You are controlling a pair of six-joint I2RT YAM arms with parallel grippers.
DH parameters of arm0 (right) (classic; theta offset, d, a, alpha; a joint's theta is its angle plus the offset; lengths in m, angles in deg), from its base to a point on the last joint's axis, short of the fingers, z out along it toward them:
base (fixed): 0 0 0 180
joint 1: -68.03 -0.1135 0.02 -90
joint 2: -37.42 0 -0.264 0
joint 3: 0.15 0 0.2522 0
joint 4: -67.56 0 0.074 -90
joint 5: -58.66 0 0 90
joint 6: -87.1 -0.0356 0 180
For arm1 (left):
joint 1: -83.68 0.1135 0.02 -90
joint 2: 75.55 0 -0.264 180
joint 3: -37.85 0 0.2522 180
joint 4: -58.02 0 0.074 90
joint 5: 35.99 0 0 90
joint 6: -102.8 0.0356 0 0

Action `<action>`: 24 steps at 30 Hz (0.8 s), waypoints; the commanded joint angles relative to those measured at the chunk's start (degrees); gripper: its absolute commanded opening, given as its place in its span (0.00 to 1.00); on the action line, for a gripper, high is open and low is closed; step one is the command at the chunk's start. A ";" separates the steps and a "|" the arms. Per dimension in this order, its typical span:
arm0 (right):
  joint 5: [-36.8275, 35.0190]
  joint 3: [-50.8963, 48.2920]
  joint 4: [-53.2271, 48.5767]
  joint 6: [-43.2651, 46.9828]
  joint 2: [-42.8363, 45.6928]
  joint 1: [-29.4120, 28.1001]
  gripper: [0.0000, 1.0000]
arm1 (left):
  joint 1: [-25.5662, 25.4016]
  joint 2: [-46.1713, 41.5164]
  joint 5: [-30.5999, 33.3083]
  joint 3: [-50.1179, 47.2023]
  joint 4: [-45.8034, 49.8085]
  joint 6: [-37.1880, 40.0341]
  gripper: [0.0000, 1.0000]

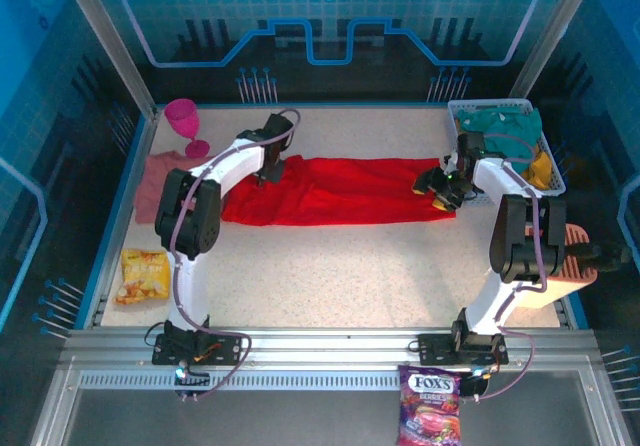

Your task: Fold and stack the t-shirts

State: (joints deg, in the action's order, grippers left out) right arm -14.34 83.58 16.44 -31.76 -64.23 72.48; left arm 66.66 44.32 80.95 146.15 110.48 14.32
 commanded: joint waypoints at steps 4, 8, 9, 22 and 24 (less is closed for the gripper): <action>1.99 -0.02 0.26 0.81 1.01 -0.06 0.65 | 3.66 3.28 -1.44 8.73 6.68 -3.08 0.51; 1.74 -0.03 0.19 0.96 1.27 -0.06 0.65 | 3.91 1.54 -3.95 7.18 6.07 -3.21 0.52; 1.81 -0.01 0.19 0.99 1.27 -0.06 0.65 | 4.16 0.73 -5.11 6.29 5.80 -3.62 0.52; 2.87 -0.37 0.89 0.87 0.62 0.00 0.65 | 5.07 -8.82 -17.31 -10.36 -5.15 -3.59 0.49; 2.92 -0.45 0.89 0.91 0.68 -0.02 0.65 | 4.89 -9.44 -17.46 -11.07 -6.55 -3.98 0.50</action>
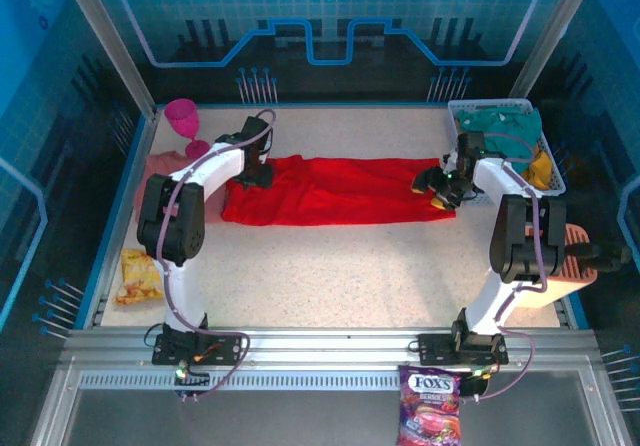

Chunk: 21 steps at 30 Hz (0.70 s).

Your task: Fold and stack the t-shirts

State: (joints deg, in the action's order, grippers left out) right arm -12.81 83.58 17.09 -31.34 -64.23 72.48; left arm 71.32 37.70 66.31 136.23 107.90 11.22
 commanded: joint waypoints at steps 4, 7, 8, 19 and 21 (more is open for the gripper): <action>1.33 -0.55 0.10 0.59 1.06 -0.01 0.65 | -0.03 -3.12 -3.97 -0.80 -4.86 -1.34 0.53; 1.46 -0.51 0.32 0.50 0.85 0.03 0.65 | -0.88 -1.98 -3.07 0.90 -4.78 -1.55 0.57; 1.73 -0.46 0.35 0.40 0.75 0.04 0.65 | -1.32 -1.12 -1.98 1.90 -4.25 -1.57 0.58; 1.77 -0.45 0.12 0.48 0.58 0.21 0.65 | -3.17 4.33 1.90 7.74 -1.05 -3.51 0.54; 1.91 -0.45 0.32 0.49 0.51 0.21 0.65 | -3.44 5.07 2.31 8.48 -0.22 -3.49 0.54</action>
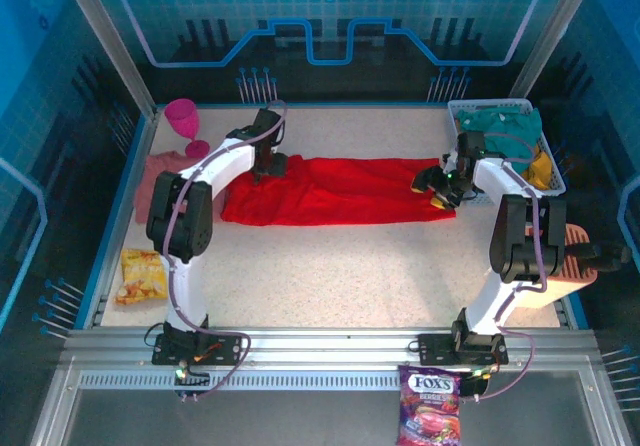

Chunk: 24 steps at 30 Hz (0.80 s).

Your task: Fold and stack the t-shirts

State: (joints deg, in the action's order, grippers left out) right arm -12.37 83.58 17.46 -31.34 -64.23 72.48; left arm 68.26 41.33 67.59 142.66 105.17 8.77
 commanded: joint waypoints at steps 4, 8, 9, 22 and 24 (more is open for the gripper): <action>1.62 -0.37 -0.01 0.46 0.40 0.25 0.65 | -0.44 2.78 2.80 3.43 4.48 -1.27 0.54; 1.69 -0.37 0.04 0.43 0.35 0.24 0.65 | -0.49 3.13 2.80 3.57 4.51 -1.28 0.55; 1.81 -0.44 0.09 0.34 0.27 0.27 0.65 | -0.49 3.42 2.93 3.82 4.72 -1.26 0.55; 1.78 -0.19 -0.12 0.34 0.31 0.43 0.65 | -0.58 5.78 6.66 6.31 7.27 -1.12 0.42; 1.84 -0.10 -0.07 0.36 0.31 0.47 0.65 | -0.57 5.95 7.13 6.87 7.57 -0.77 0.34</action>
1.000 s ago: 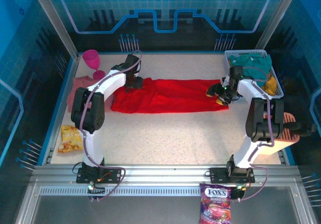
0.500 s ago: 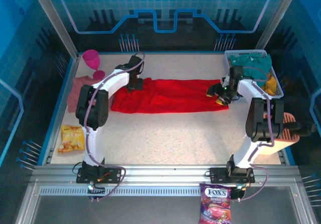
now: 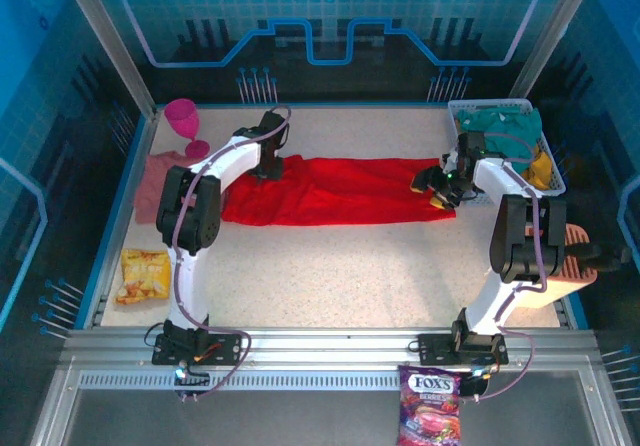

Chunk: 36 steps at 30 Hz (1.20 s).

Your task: Fold and stack the t-shirts

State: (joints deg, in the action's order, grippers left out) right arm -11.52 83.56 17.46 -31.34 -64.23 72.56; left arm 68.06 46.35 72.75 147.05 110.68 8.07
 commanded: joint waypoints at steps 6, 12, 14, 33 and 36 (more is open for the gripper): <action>0.97 0.01 -0.23 0.39 0.38 0.47 0.65 | -0.16 1.78 3.63 4.71 3.39 1.08 0.07; 0.90 -0.12 -0.32 0.50 0.51 0.63 0.65 | 0.30 3.05 4.21 7.37 4.85 2.34 0.00; 1.02 -0.23 -0.32 0.48 0.48 0.74 0.65 | 0.49 3.03 4.43 7.57 4.62 2.51 0.00; 1.81 -0.26 0.08 0.32 -0.11 0.74 0.64 | 3.03 7.82 8.92 17.01 7.58 7.36 0.00; 1.46 -0.26 -0.31 0.58 -0.04 0.73 0.64 | 3.05 9.46 9.72 19.70 7.94 8.13 0.00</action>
State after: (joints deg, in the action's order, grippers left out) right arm -11.13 83.56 17.46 -31.34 -64.23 72.69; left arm 71.08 53.89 80.56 164.05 116.27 14.28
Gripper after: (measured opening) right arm 0.638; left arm 0.053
